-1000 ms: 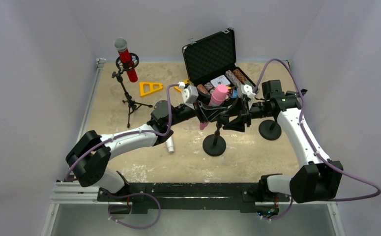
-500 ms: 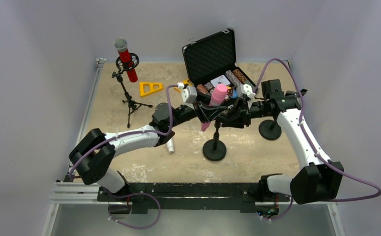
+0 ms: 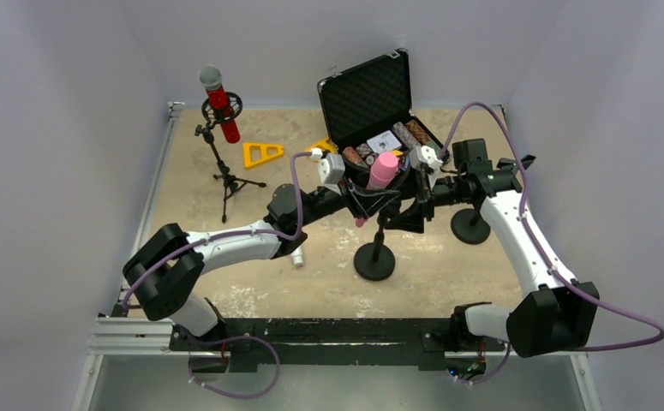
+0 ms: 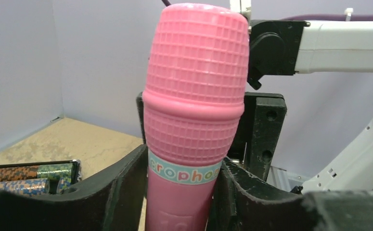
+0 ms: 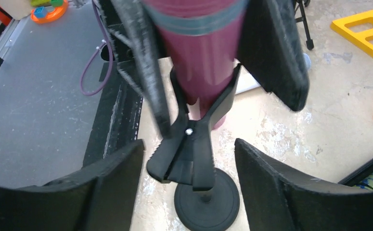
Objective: Attach the microphones to the stand
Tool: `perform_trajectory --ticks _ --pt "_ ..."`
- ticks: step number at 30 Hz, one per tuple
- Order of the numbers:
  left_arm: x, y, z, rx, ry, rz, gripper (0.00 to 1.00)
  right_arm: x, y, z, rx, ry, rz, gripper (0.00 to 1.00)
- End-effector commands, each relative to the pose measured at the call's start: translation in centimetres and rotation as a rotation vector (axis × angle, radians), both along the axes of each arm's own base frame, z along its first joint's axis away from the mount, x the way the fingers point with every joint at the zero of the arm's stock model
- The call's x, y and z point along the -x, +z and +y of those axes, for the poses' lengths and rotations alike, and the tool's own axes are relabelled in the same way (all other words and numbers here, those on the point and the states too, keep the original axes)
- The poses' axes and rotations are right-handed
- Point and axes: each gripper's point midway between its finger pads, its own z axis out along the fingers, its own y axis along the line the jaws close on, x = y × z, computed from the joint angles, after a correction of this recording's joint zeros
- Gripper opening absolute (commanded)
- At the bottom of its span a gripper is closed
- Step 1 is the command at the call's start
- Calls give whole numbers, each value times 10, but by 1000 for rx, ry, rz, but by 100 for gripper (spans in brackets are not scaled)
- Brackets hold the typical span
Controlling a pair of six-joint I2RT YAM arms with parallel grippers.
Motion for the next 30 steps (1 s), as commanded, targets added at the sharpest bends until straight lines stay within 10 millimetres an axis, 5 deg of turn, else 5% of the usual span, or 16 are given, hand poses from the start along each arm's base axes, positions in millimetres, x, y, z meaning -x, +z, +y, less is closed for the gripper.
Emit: perform_trajectory --ticks 1,11,19,24,30 --pt "12 8 6 16 -11 18 61 9 11 3 -42 38 -28 75" --pt "18 14 31 -95 46 11 99 10 11 0 -12 26 -71 78" --pt "32 6 74 -206 124 6 99 13 18 4 66 38 -134 79" --pt "48 -23 110 -287 182 60 99 18 26 12 102 77 -157 79" --pt "68 -46 155 -336 254 146 99 22 23 19 112 129 -96 61"
